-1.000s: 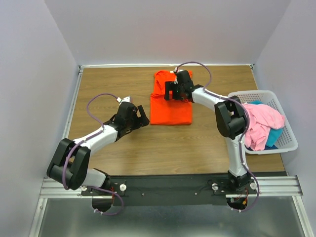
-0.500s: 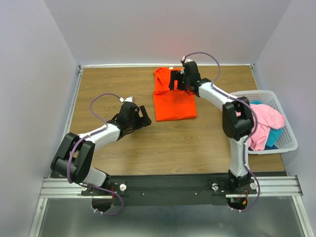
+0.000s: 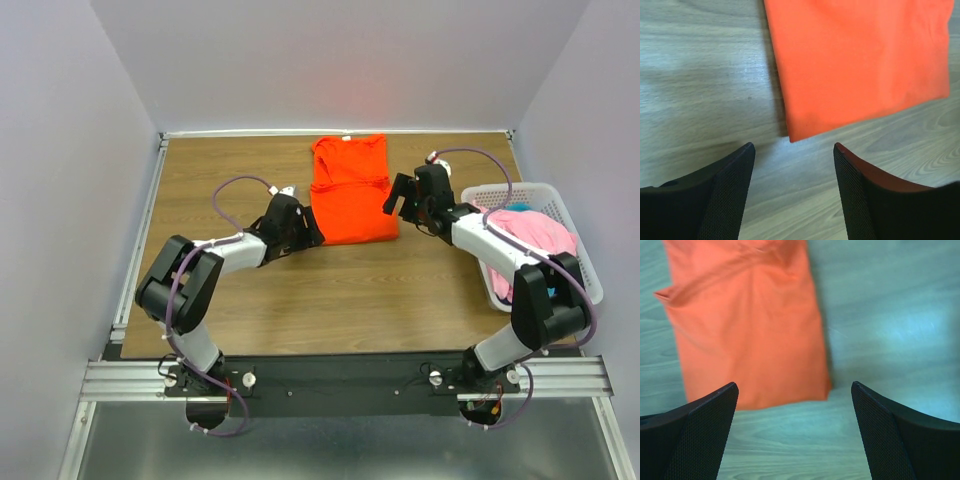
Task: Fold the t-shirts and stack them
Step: Fold the tshirt
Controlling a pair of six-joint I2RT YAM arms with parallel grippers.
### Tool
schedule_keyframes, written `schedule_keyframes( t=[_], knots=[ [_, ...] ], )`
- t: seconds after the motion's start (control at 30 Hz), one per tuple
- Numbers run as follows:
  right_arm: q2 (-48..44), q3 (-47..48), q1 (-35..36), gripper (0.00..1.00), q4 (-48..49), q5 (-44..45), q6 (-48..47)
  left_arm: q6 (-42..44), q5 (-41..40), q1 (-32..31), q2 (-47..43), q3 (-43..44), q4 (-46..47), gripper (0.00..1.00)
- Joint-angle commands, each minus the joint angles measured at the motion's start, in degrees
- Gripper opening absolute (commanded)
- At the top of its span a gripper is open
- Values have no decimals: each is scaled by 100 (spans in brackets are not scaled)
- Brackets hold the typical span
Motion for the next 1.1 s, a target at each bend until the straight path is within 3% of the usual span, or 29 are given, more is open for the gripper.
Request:
schedule_keyframes(
  t=[0.0,0.13,0.23,0.33,0.4,0.5,0.7,1.07],
  knots=[
    [-386,-397,-58,100,-33,478,481,34,192,-60,250,143,132,67],
    [-492,-512,-119,100,-24,592,507,61,298,-87,513,249,150,50],
    [-466,-530,-155,100,-24,618,534,43,289,-130,619,284,168,49],
    [-396,-547,-198,100,-15,662,613,52,350,-148,759,363,168,31],
    [-326,-539,-225,100,-24,628,613,61,342,-157,795,372,168,27],
    [-247,-547,-260,100,-24,540,596,61,254,-166,812,363,133,1],
    [69,-609,-278,100,-15,-13,657,78,-1,-166,681,302,62,0],
    [483,-951,-278,79,248,-612,789,87,-107,-166,487,12,27,0]
  ],
)
